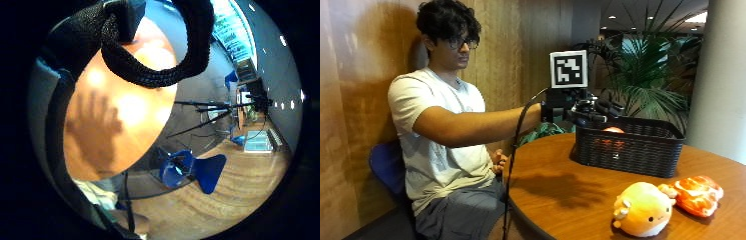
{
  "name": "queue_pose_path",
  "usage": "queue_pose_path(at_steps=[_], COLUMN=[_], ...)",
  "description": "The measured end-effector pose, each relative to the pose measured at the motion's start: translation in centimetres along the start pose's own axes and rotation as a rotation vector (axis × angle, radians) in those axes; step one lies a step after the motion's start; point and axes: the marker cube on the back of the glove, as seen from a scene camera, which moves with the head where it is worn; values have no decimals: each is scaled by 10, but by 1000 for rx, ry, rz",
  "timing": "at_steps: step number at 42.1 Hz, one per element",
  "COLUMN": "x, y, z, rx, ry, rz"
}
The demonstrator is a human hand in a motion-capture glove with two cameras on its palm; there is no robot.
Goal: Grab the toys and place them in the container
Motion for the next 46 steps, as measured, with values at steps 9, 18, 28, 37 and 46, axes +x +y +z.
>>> queue_pose_path(at_steps=[9,18,28,37,46], x=[89,135,149,152,139], y=[-67,-98,-126,-123,-119], z=[9,42,88,163,167], rx=[-91,-136,-129,-476,-538], ry=[-66,-31,-29,-65,-152], rz=[275,345,414,463,415])
